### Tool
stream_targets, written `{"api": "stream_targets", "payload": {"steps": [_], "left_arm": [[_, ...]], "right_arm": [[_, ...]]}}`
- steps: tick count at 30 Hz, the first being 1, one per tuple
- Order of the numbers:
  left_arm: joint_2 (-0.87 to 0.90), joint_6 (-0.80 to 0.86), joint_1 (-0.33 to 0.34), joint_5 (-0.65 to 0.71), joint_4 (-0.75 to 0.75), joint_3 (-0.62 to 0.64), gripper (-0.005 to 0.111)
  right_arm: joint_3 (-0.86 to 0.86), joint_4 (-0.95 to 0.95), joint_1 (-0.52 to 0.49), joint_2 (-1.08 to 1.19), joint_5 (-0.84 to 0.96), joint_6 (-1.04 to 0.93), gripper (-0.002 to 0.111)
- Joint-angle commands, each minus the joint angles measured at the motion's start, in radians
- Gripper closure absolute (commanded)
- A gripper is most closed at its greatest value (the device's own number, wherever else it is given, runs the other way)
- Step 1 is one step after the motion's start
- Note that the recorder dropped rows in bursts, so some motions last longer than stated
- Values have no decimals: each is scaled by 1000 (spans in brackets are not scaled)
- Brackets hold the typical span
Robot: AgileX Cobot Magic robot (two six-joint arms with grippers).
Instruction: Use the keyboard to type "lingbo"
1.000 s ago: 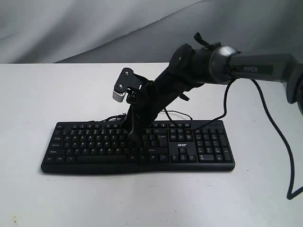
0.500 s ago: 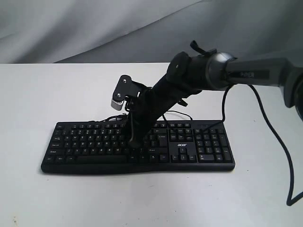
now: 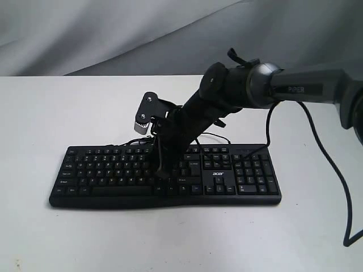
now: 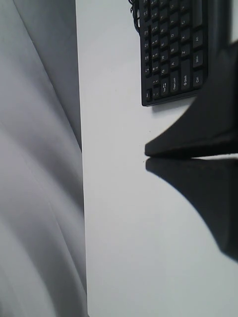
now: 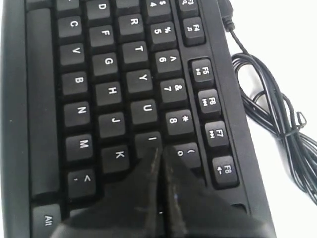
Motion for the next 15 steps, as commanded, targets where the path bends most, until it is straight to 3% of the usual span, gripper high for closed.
{"api": "stream_targets", "payload": {"steps": [1, 15], "left_arm": [[-3, -4, 2, -5, -8, 4, 106], [-3, -4, 2, -5, -8, 4, 106]], "right_arm": [[5, 0, 1, -4, 14, 2, 108], [5, 0, 1, 24, 16, 2, 108]]}}
